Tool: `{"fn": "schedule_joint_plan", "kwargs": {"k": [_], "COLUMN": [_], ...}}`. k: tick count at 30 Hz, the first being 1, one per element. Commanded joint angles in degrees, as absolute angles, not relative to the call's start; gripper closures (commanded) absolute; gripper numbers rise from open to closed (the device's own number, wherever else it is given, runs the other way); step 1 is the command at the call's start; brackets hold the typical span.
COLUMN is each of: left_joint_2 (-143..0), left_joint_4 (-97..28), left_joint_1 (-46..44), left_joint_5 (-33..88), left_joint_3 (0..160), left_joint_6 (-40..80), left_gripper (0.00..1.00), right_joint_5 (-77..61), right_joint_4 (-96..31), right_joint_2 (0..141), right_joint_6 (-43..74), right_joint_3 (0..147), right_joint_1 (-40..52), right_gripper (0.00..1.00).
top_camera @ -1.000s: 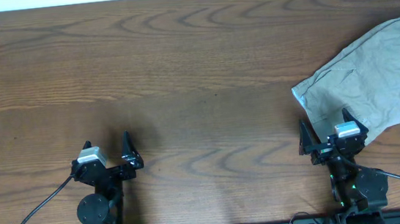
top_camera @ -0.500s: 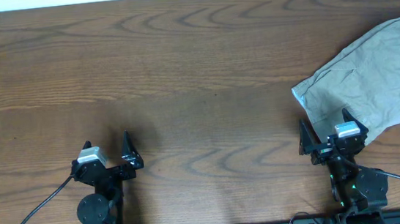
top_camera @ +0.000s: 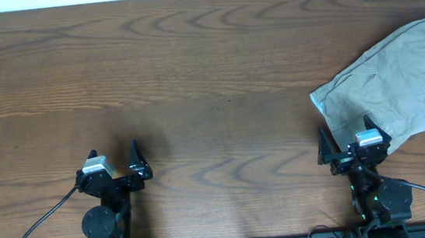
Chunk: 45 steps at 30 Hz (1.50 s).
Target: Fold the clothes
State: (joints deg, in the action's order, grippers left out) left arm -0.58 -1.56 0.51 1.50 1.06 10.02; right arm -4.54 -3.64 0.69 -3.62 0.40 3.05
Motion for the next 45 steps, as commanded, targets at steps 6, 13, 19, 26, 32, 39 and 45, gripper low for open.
{"fn": "schedule_joint_plan", "kwargs": {"k": [6, 13, 19, 26, 32, 39, 45], "left_joint_2": [-0.2, -0.2, -0.2, -1.7, -10.8, -23.1, -32.0], "left_joint_4": [-2.8, -1.2, 3.3, 2.7, -4.3, -11.0, -12.0], "left_joint_1": [0.3, 0.3, 0.3, 0.3, 0.3, 0.3, 0.3], "left_joint_5": [0.8, 4.2, 22.7, 25.7, 25.7, 14.6, 10.8], "left_joint_3": [0.2, 0.2, 0.3, 8.3, 19.5, 21.6, 21.6], "left_joint_6": [8.8, 21.2, 30.7, 27.5, 21.2, 19.2, 19.1], "left_gripper": [0.02, 0.02, 0.02, 0.02, 0.02, 0.02, 0.02], "right_joint_5": [-5.0, -4.9, -5.0, -5.0, -5.0, -4.9, -4.9], "right_joint_4": [-3.9, -3.9, -3.9, -3.9, -3.9, -3.9, -3.9], "right_joint_2": [0.3, 0.3, 0.3, 0.3, 0.3, 0.3, 0.3], "right_joint_6": [-3.7, -3.7, -3.7, -3.7, -3.7, -3.7, -3.7], "right_joint_3": [0.3, 0.3, 0.3, 0.3, 0.3, 0.3, 0.3], "right_joint_1": [2.3, 2.3, 2.3, 2.3, 2.3, 2.3, 2.3], "right_gripper": [0.01, 0.01, 0.01, 0.01, 0.01, 0.01, 0.01]}}
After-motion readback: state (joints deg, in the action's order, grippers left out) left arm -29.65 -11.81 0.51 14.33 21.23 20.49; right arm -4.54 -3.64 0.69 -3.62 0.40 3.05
